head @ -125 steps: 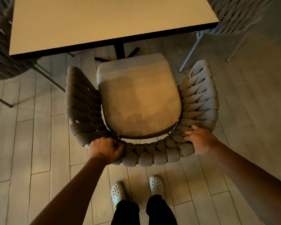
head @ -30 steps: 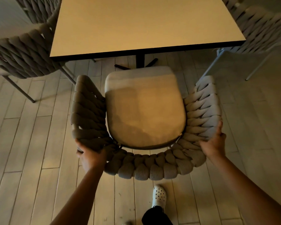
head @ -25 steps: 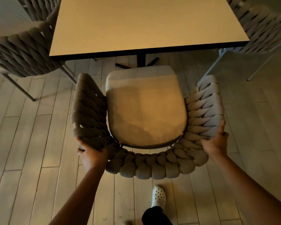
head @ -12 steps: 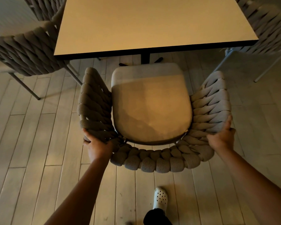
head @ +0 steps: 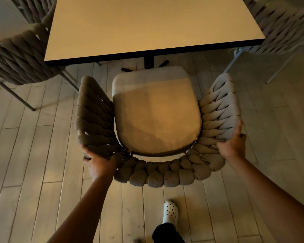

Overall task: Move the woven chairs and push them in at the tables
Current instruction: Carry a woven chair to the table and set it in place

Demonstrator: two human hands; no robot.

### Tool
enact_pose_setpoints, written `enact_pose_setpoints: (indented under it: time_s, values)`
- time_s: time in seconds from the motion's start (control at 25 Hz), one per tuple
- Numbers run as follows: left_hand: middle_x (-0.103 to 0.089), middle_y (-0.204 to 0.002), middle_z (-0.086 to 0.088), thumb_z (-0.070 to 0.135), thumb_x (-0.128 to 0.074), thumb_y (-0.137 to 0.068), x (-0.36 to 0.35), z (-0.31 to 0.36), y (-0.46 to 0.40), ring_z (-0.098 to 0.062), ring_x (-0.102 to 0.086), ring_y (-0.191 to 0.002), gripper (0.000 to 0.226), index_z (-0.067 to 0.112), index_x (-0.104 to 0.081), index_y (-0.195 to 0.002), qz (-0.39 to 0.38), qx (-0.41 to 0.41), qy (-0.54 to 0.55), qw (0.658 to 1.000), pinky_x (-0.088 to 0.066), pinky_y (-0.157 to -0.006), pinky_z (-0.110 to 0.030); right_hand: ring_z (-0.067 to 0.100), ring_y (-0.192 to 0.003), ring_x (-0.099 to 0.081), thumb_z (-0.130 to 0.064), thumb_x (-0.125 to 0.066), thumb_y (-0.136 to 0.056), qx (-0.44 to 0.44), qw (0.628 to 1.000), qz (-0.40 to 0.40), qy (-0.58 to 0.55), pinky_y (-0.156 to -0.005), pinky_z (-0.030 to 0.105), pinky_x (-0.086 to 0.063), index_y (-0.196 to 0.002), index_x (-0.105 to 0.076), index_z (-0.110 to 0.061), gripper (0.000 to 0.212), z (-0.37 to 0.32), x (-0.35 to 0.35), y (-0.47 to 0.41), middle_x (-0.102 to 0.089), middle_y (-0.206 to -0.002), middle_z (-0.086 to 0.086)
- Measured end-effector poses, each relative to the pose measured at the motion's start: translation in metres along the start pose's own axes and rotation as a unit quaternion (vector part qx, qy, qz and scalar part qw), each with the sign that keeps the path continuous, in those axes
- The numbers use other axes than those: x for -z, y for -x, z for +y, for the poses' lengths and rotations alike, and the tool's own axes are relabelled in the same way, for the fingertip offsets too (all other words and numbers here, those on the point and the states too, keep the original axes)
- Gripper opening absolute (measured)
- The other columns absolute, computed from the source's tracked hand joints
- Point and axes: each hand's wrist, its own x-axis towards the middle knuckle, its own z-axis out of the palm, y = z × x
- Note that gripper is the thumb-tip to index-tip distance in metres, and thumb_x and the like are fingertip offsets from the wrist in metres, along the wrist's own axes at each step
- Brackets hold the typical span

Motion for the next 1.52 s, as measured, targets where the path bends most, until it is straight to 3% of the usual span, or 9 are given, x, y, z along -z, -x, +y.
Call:
enact_pose_setpoints:
  time_s: [0.64,0.8,0.88,0.96,1.12,1.2,1.28,1.4,1.52]
  values:
    - [-0.036,-0.130,-0.025,0.020,-0.076,-0.072,-0.001,0.002,0.001,-0.045,-0.056,-0.102,0.113,0.025,0.006,-0.149,0.019,-0.005,-0.036,0.999,-0.050,-0.081,-0.050,0.044,-0.103,-0.053,-0.017,-0.074,-0.074,-0.011,0.998,-0.024,0.054,-0.072,0.042,-0.047,-0.144,0.010,-0.039,0.111,-0.007,0.006,0.007,-0.035,-0.136,0.024]
    - [-0.018,-0.146,-0.026,0.026,-0.069,-0.079,0.009,0.005,0.004,-0.048,-0.042,-0.122,0.106,0.023,0.011,-0.149,-0.043,-0.011,-0.104,0.994,-0.041,-0.096,-0.056,0.043,-0.106,-0.054,-0.022,-0.064,-0.083,-0.034,0.994,-0.093,0.039,-0.081,0.047,-0.051,-0.144,0.011,-0.039,0.098,-0.009,0.019,0.030,-0.041,-0.133,0.024]
    - [0.005,-0.155,-0.021,0.037,-0.058,-0.086,0.013,0.008,0.011,-0.048,-0.014,-0.138,0.092,0.025,0.007,-0.149,-0.074,-0.071,-0.289,0.952,-0.024,-0.109,-0.058,0.042,-0.108,-0.051,-0.025,-0.061,-0.085,-0.056,0.991,-0.114,0.045,-0.082,0.048,-0.050,-0.146,0.002,-0.037,0.088,-0.011,0.024,0.055,-0.037,-0.133,0.022]
    - [0.006,-0.157,-0.015,0.039,-0.050,-0.090,0.017,0.018,0.019,-0.047,0.000,-0.141,0.074,0.027,-0.007,-0.149,-0.101,-0.120,-0.422,0.893,-0.009,-0.113,-0.060,0.040,-0.113,-0.047,-0.026,-0.063,-0.083,-0.057,0.990,-0.102,0.081,-0.082,0.044,-0.049,-0.144,-0.020,-0.030,0.075,-0.015,0.031,0.080,-0.035,-0.134,0.019]
    - [-0.036,-0.146,-0.013,0.035,-0.052,-0.090,0.009,0.070,0.043,-0.034,-0.036,-0.132,0.048,0.017,-0.044,-0.134,-0.320,-0.219,-0.415,0.823,-0.026,-0.113,-0.050,0.033,-0.115,-0.050,-0.031,-0.057,-0.085,-0.004,0.978,-0.141,0.151,-0.092,0.041,-0.047,-0.129,-0.050,-0.019,0.046,-0.028,0.045,0.106,-0.048,-0.132,0.012]
    - [-0.032,-0.151,-0.010,0.040,-0.050,-0.092,-0.004,0.108,0.064,-0.028,-0.031,-0.137,0.056,0.015,-0.037,-0.141,-0.425,-0.285,-0.425,0.747,-0.023,-0.115,-0.039,0.029,-0.112,-0.055,-0.029,-0.058,-0.085,-0.001,0.979,-0.162,0.122,-0.092,0.037,-0.048,-0.124,-0.055,-0.018,0.041,-0.040,0.057,0.108,-0.057,-0.128,0.009]
    - [-0.028,-0.154,-0.008,0.041,-0.046,-0.094,-0.018,0.144,0.086,-0.025,-0.024,-0.141,0.059,0.015,-0.032,-0.144,-0.442,-0.340,-0.446,0.700,-0.019,-0.115,-0.032,0.027,-0.107,-0.058,-0.025,-0.059,-0.084,0.008,0.981,-0.165,0.098,-0.089,0.034,-0.049,-0.117,-0.059,-0.017,0.034,-0.051,0.073,0.103,-0.061,-0.121,0.008]
    - [-0.034,-0.151,-0.009,0.035,-0.050,-0.094,-0.041,0.194,0.116,-0.023,-0.029,-0.139,0.056,0.013,-0.036,-0.143,-0.446,-0.382,-0.403,0.702,-0.022,-0.111,-0.027,0.026,-0.103,-0.058,-0.023,-0.059,-0.082,0.011,0.987,-0.146,0.065,-0.081,0.030,-0.048,-0.108,-0.063,-0.018,0.026,-0.055,0.109,0.076,-0.062,-0.117,0.006]
    - [-0.040,-0.147,-0.010,0.031,-0.054,-0.091,-0.066,0.240,0.144,-0.026,-0.036,-0.135,0.053,0.014,-0.042,-0.140,-0.442,-0.412,-0.360,0.711,-0.030,-0.109,-0.031,0.025,-0.106,-0.058,-0.025,-0.060,-0.083,0.009,0.990,-0.128,0.057,-0.084,0.030,-0.048,-0.112,-0.061,-0.018,0.030,-0.042,0.143,0.031,-0.062,-0.120,0.005]
